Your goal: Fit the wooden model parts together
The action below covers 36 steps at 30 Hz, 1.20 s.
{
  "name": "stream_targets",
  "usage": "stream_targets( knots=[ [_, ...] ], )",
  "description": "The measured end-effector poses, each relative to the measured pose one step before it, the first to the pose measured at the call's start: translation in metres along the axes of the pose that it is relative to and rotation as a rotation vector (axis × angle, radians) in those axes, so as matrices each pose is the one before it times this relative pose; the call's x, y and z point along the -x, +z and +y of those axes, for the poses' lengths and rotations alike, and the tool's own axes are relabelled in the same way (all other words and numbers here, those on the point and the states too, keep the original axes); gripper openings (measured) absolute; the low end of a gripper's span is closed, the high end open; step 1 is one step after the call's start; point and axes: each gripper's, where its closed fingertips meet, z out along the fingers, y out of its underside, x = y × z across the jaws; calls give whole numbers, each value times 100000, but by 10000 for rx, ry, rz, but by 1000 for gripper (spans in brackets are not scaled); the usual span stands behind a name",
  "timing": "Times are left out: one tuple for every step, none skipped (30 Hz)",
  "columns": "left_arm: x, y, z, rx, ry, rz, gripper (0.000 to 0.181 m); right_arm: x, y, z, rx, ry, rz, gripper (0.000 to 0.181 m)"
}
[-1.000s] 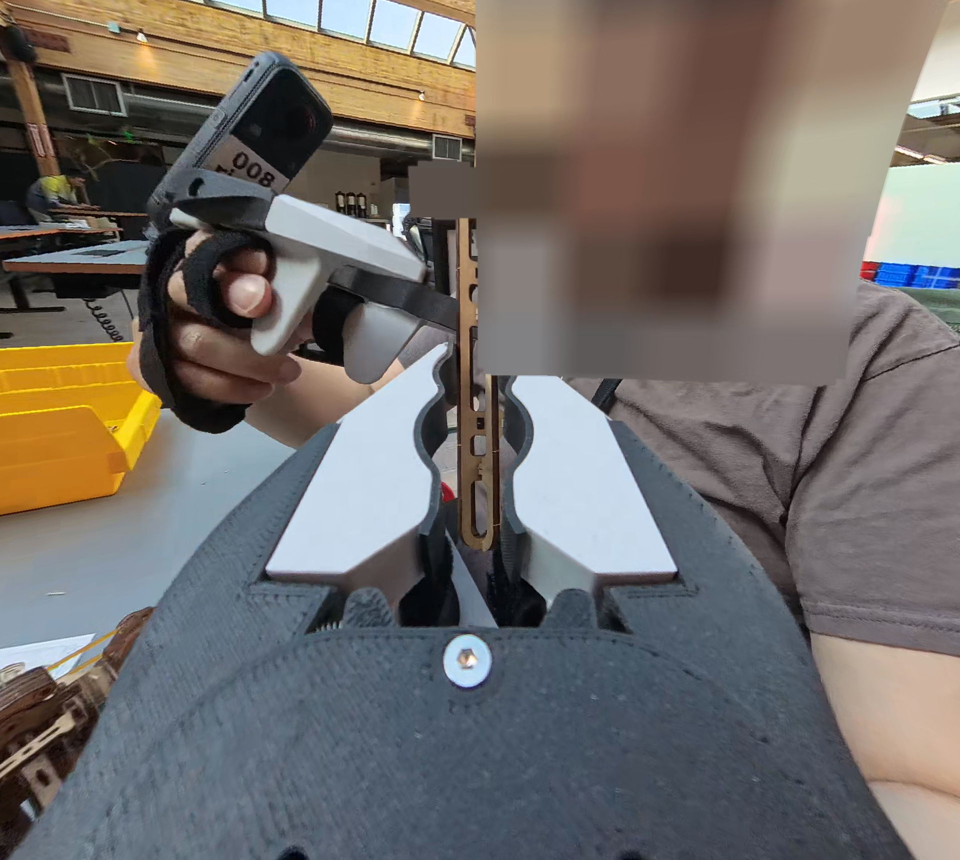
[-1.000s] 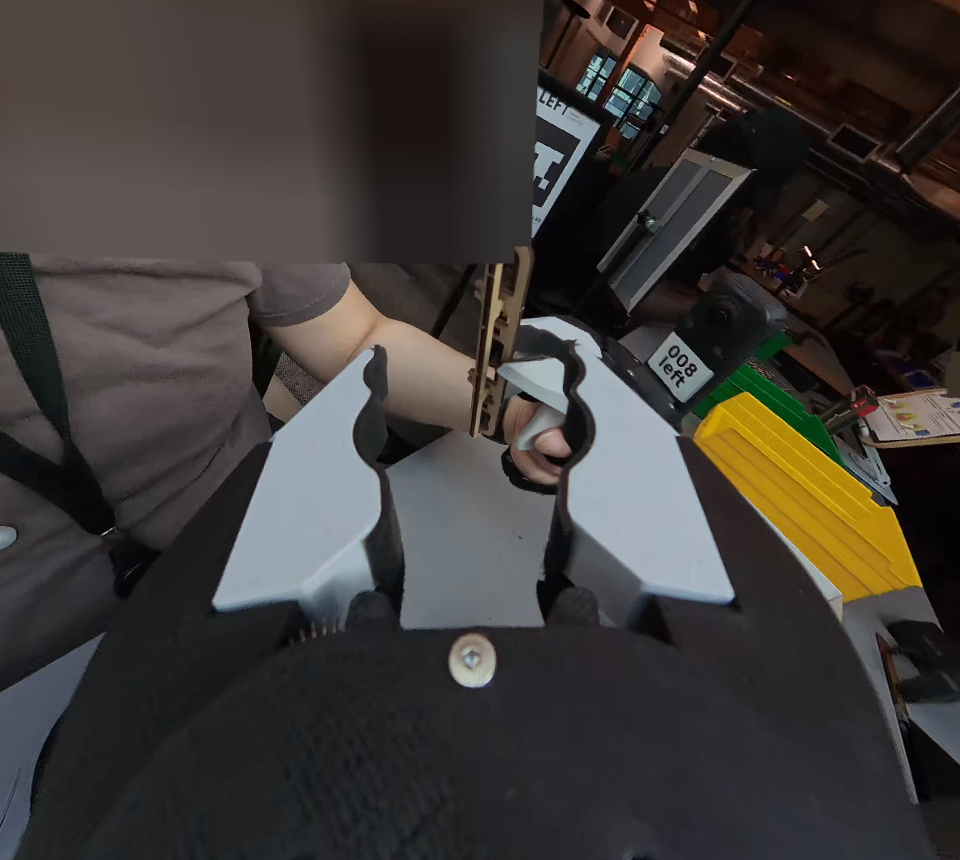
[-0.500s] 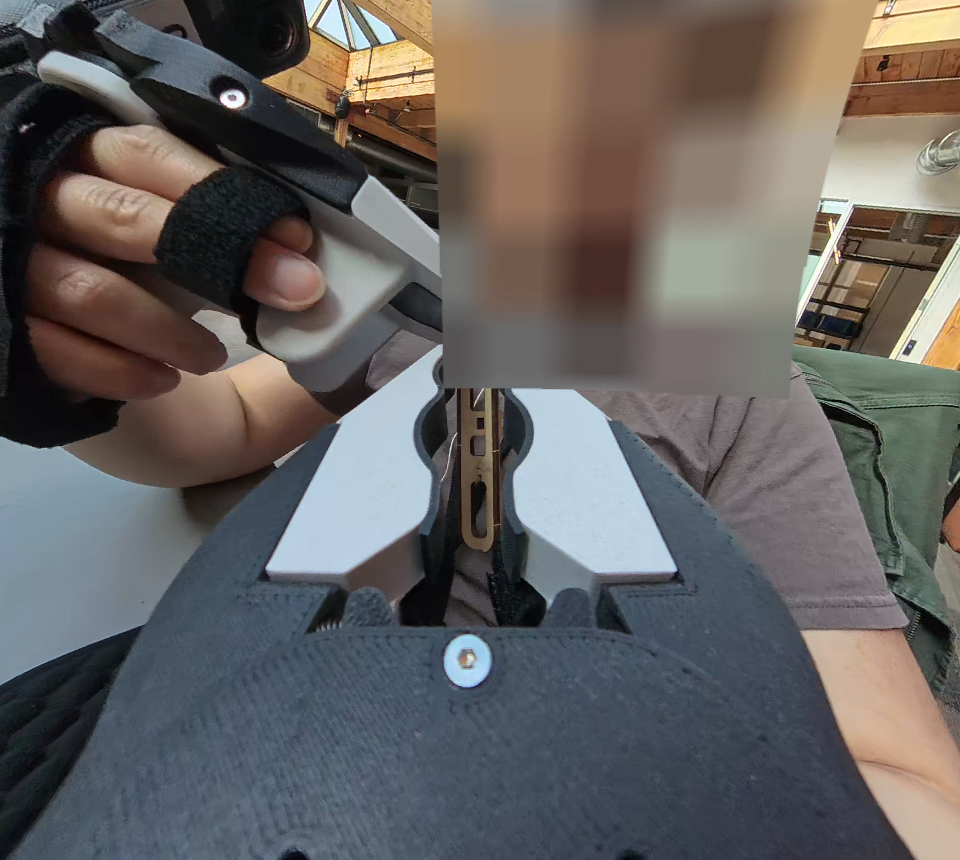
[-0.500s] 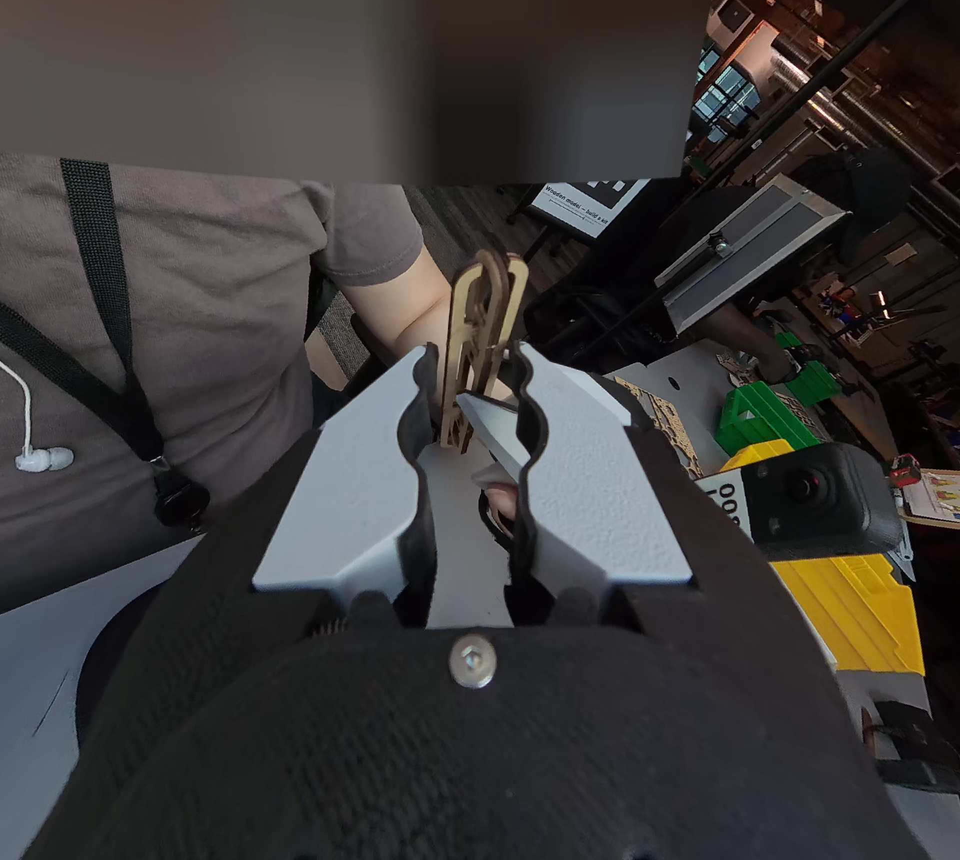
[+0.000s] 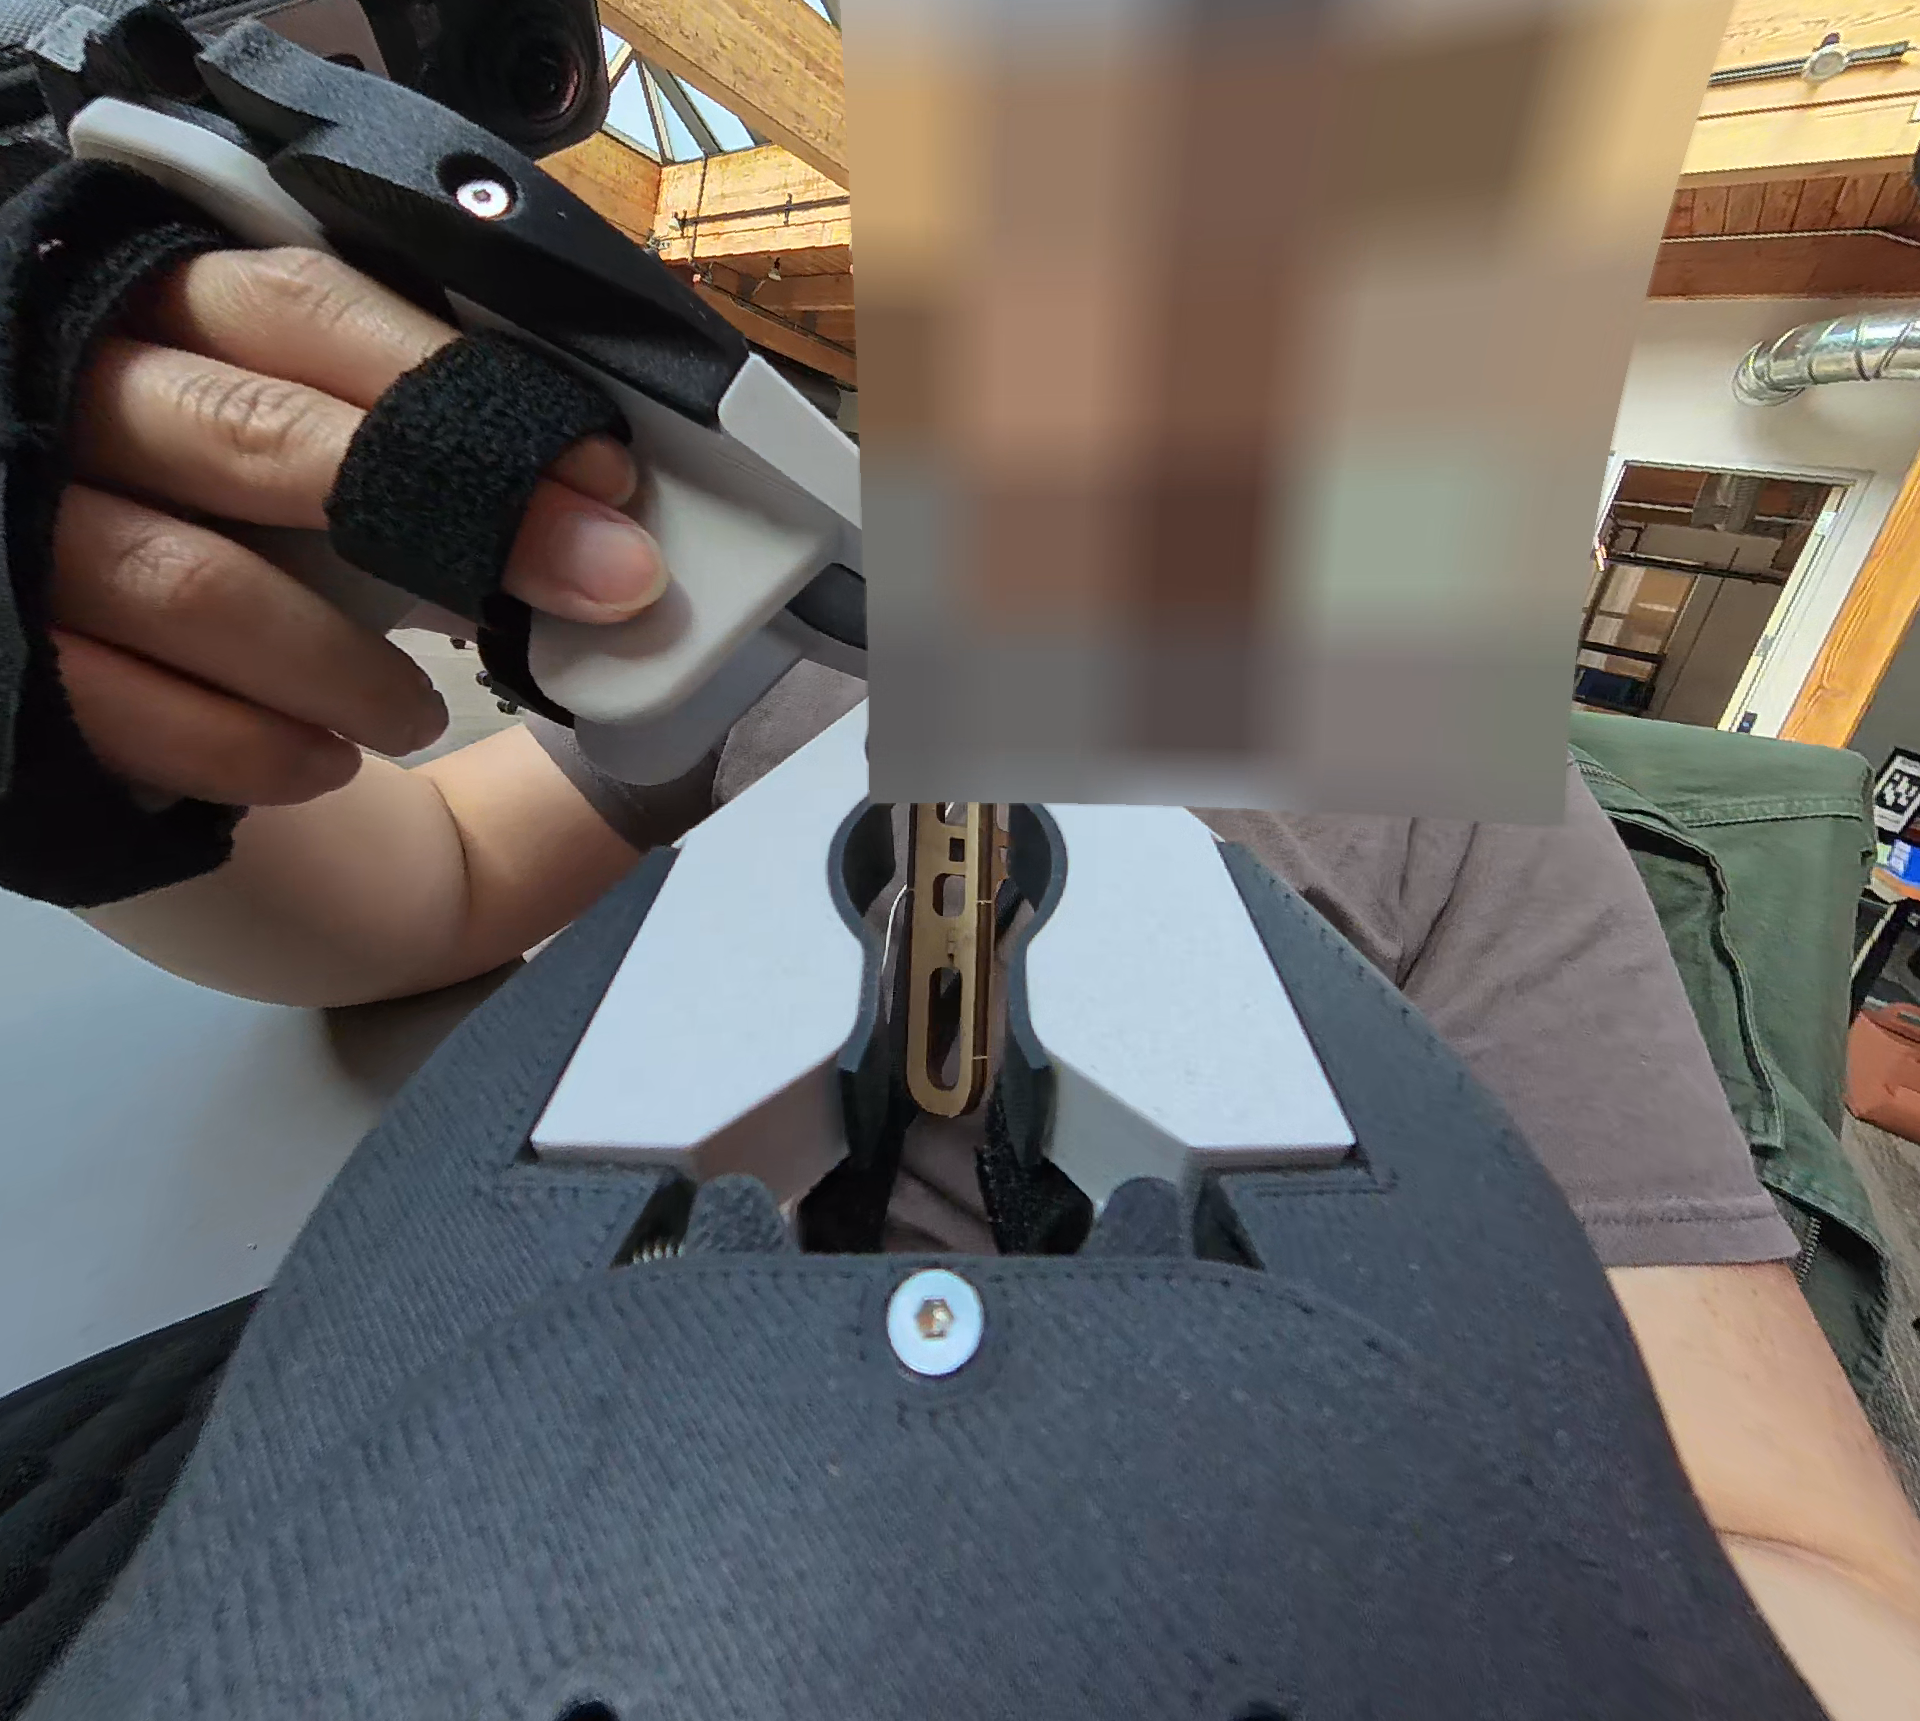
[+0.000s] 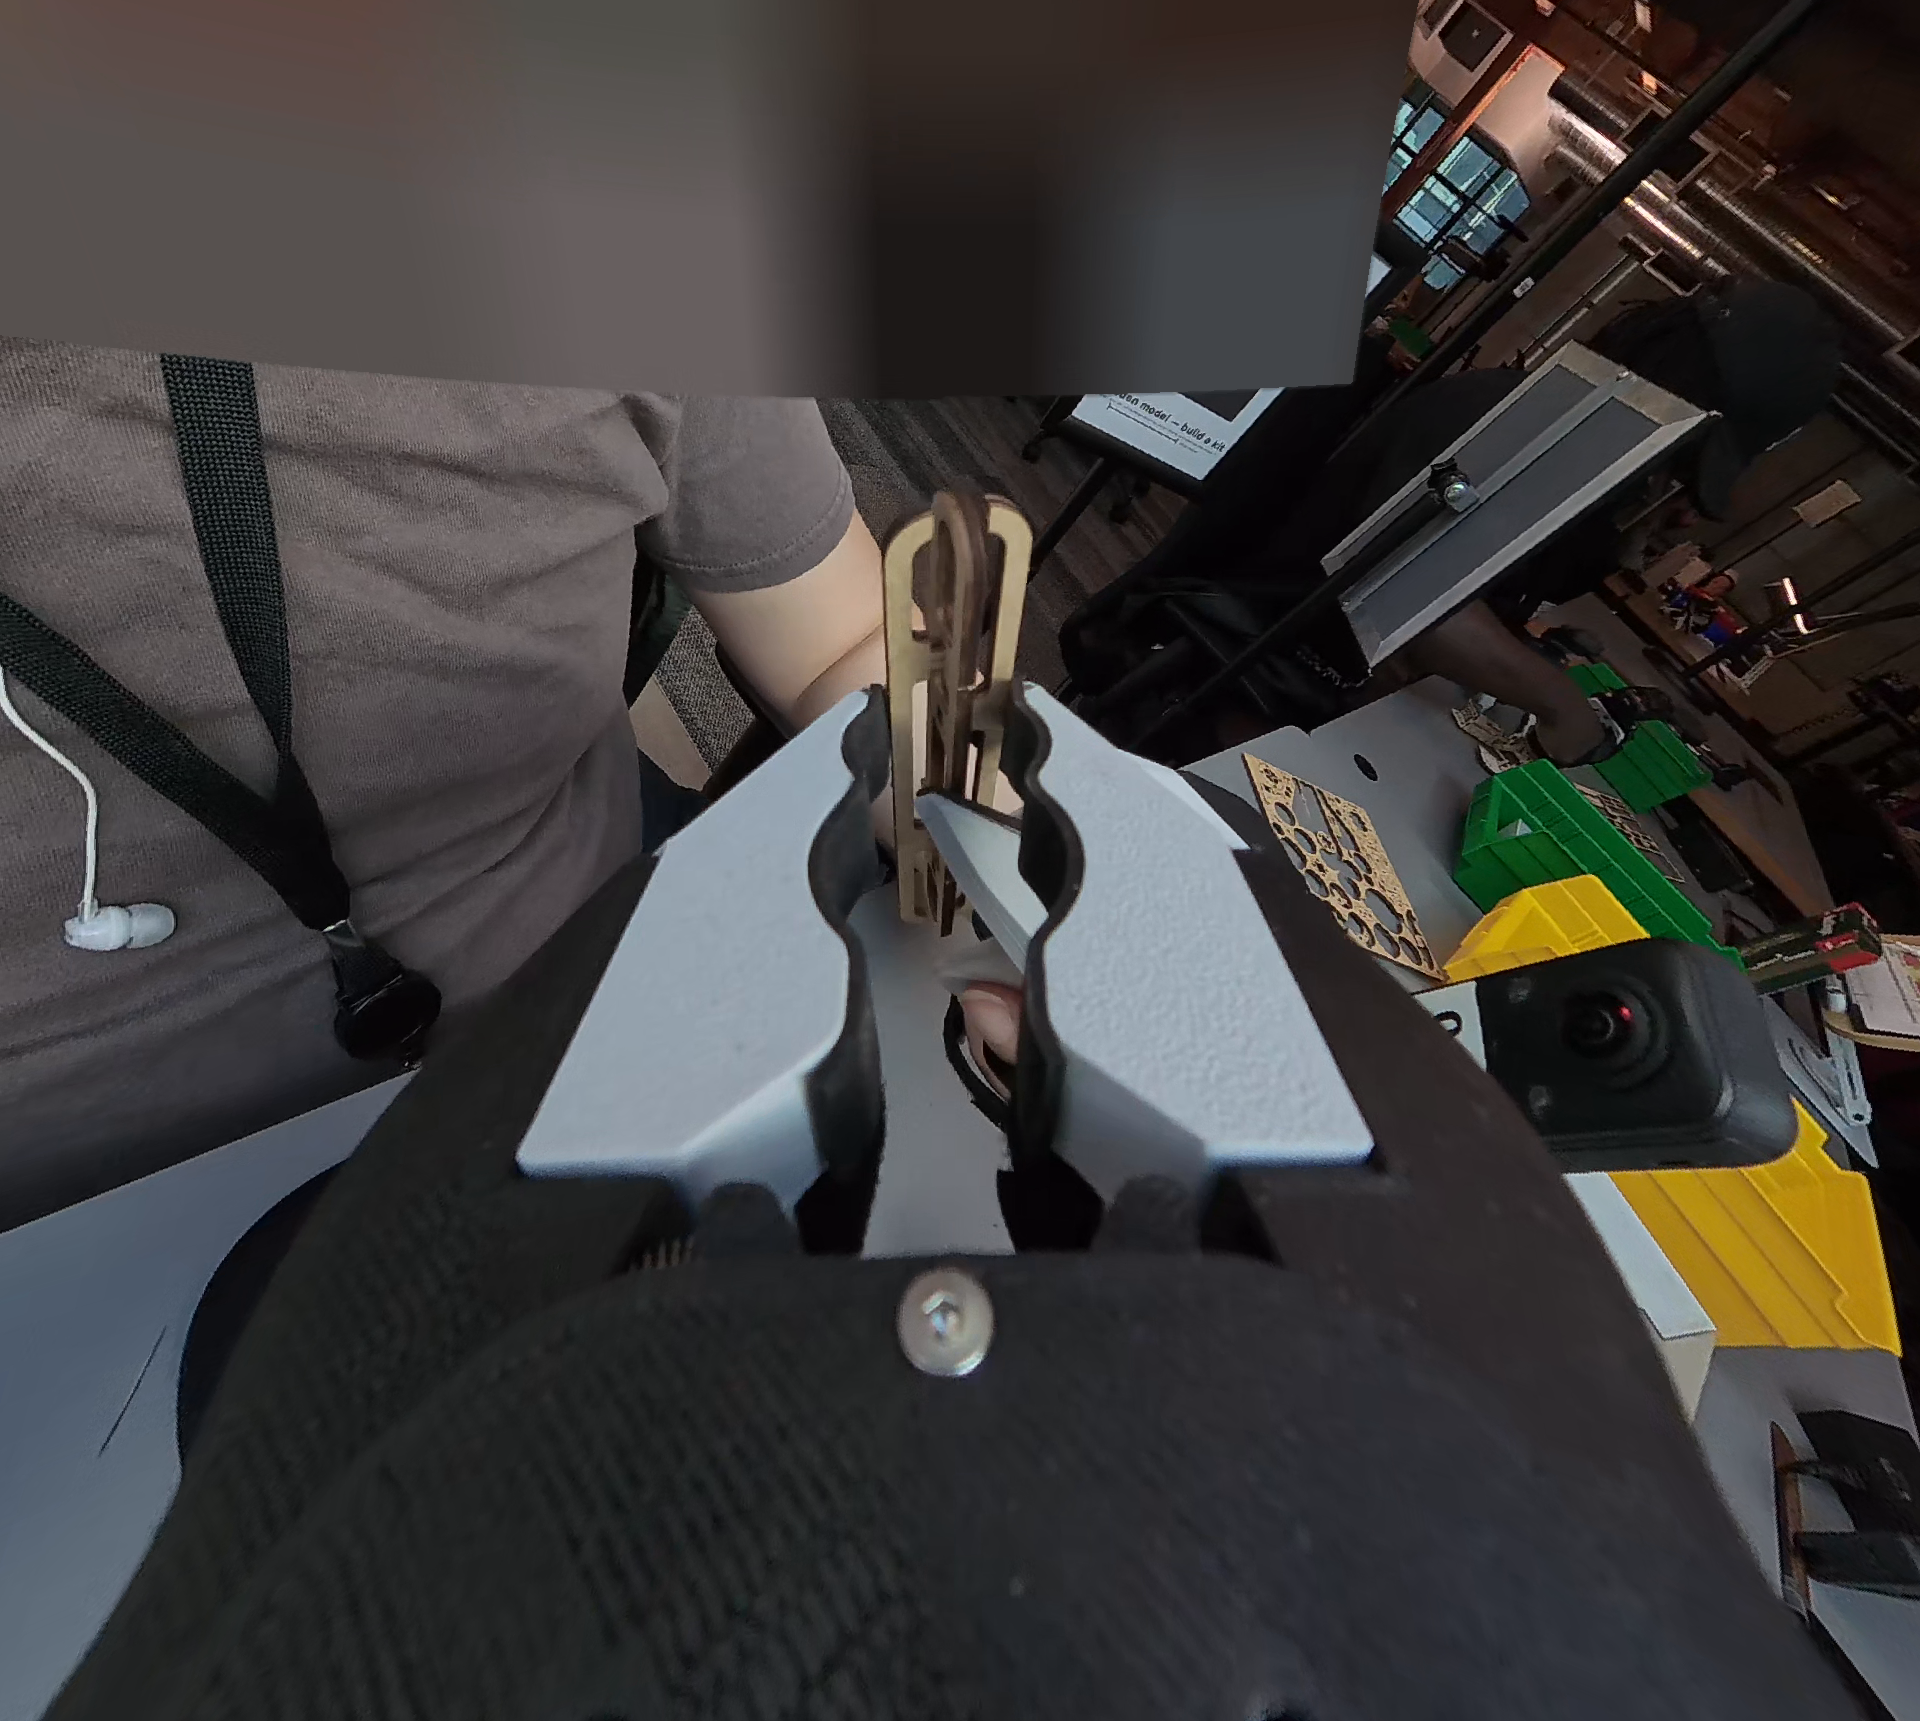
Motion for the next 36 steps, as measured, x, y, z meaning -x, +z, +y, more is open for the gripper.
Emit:
stream_targets(
  knots=[
    [-5, -103, -34, -60, 43, -47, 13, -27, 56, 58, 27, 0, 16, 20],
    [13, -159, -179, -135, 64, -80, 15, 14, 34, -31, -26, -11, -13, 20],
    [54, -218, -286, -205, 66, -111, 19, 13, 21, -86, -38, 15, -4, 20],
    [44, -271, -363, -253, 56, -104, 19, -15, 8, -52, -10, 9, 16, 20],
    [-17, -298, -363, -264, 29, -59, 22, -55, 3, 26, 42, -21, 43, 20],
    [64, -305, -277, -200, 0, -106, 25, -57, -24, 83, 69, -45, 54, 20],
    [283, -389, -124, -93, -1, -267, 27, -50, -34, 102, 83, -29, 56, 20],
    [436, -545, 14, -6, 33, -395, 32, -138, -95, 116, 114, -7, 106, 20],
    [398, -699, -46, -80, 63, -427, 35, -233, -166, 175, 183, -19, 187, 20],
    [291, -824, -254, -259, 43, -412, 36, -256, -283, 287, 279, -37, 243, 20],
    [218, -848, -314, -308, -7, -426, 38, -212, -402, 460, 408, -49, 293, 20],
    [45, -782, -171, -224, 13, -407, 39, -104, -522, 642, 512, -62, 306, 20],
    [-152, -661, 66, -96, 130, -380, 40, -69, -599, 994, 698, -97, 364, 20],
    [-100, -574, 356, 72, 255, -496, 41, -87, -662, 1256, 847, -170, 443, 20],
    [142, -506, 683, 273, 330, -694, 43, -67, -650, 1481, 947, -192, 450, 21],
    [492, -459, 908, 425, 373, -904, 43, 2, -551, 1750, 1119, -172, 420, 20],
    [679, -383, 1002, 475, 405, -995, 45, 186, -423, 1799, 1144, -196, 324, 20],
    [603, -302, 962, 445, 381, -929, 45, 223, -244, 1759, 1121, -228, 327, 20],
    [636, -185, 853, 391, 293, -896, 44, 293, -71, 1577, 1041, -221, 278, 20],
    [559, -96, 725, 329, 251, -806, 45, 330, 126, 1142, 793, -179, 267, 20],
    [312, -2, 577, 232, 249, -626, 45, 361, 293, 874, 665, -112, 234, 20],
    [167, 17, 449, 155, 248, -496, 44, 470, 398, 692, 596, -51, 182, 20],
    [144, 12, 312, 59, 201, -446, 42, 583, 417, 598, 554, -32, 113, 20],
    [80, -34, 247, -2, 115, -351, 41, 664, 416, 614, 600, -103, 41, 20],
    [-15, -33, 272, 20, 12, -242, 40, 472, 397, 450, 535, -145, 123, 20],
    [-33, -14, 355, 74, -95, -192, 39, 203, 344, 280, 453, -133, 274, 20],
    [-33, 37, 429, 115, -180, -154, 40, 205, 287, 72, 348, -111, 274, 20],
    [-112, 106, 468, 144, -208, -90, 41, 238, 217, 7, 307, -72, 264, 20],
    [-269, 168, 463, 123, -160, 15, 41, 441, 198, -97, 236, -132, 151, 20],
    [-391, 211, 410, 72, -108, 103, 41, 765, 193, -238, 122, -169, -24, 17],
    [-356, 243, 380, 65, -97, 109, 41, 960, 197, -184, 142, -154, -156, 14],
    [-311, 237, 327, 58, -76, 103, 41, 322, 202, -214, 102, -205, 222, 11],
    [-348, 205, 252, 48, -55, 150, 41, 308, 122, -339, -13, -257, 220, 8],
    [-290, 162, 241, 81, -62, 126, 41, 938, 64, -539, -185, -283, -198, 5],
    [-186, 103, 182, 77, -58, 78, 41, 753, 85, -345, -76, -117, -146, 6],
    [-193, 58, 71, 23, -39, 76, 41, 462, 116, -64, 100, 35, -53, 8]
  ],
)
